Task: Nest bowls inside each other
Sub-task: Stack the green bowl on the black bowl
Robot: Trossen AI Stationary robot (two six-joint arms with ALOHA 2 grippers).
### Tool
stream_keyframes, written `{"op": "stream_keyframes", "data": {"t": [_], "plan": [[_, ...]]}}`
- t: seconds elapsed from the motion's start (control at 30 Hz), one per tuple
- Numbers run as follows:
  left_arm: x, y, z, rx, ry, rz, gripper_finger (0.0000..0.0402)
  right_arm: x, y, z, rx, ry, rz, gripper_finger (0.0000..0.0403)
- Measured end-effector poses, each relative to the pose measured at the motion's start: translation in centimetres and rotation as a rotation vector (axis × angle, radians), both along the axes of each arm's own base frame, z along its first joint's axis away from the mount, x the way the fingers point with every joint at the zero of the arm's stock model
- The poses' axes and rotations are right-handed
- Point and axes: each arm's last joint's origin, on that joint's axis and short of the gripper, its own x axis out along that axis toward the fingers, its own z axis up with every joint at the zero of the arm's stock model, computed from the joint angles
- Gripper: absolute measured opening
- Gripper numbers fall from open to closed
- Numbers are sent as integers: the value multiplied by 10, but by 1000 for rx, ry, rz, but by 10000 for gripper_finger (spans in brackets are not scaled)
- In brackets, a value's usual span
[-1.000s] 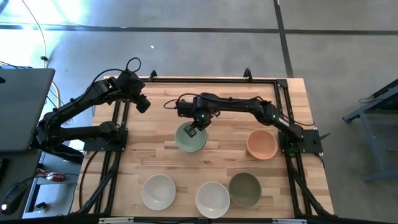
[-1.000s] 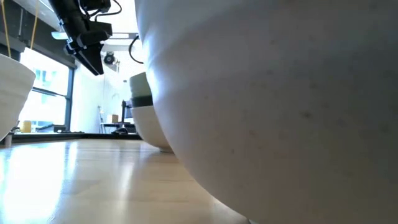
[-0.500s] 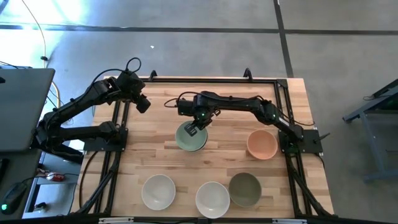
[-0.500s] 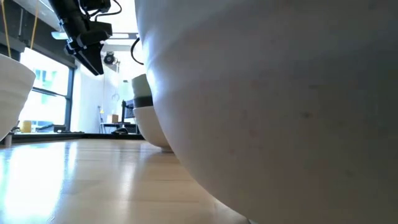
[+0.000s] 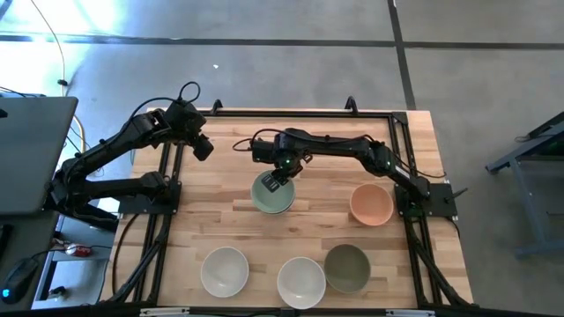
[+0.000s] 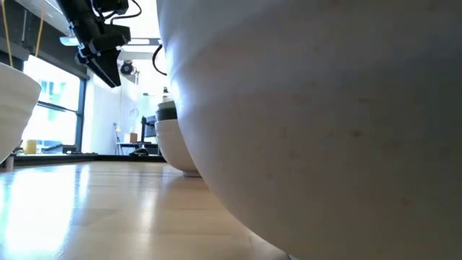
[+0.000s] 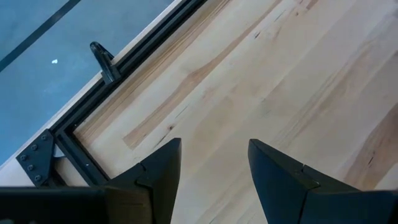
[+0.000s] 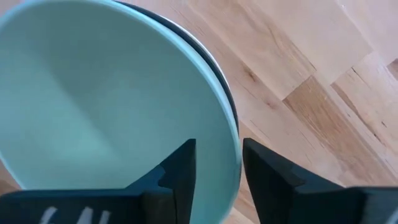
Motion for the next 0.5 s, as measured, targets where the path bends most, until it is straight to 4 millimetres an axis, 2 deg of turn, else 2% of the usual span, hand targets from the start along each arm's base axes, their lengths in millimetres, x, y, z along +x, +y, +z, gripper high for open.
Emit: {"op": "stream_keyframes", "data": {"t": [0.2, 0.37, 0.5], "plan": [[0, 0, 0, 0, 0, 1, 177, 0, -4, 2, -7, -14, 10, 126], [0, 0, 0, -1, -1, 1, 177, -1, -11, 14, -40, -45, 1, 125], [0, 0, 0, -5, -6, -3, 177, -6, -16, 22, -44, -56, -3, 104]]}}
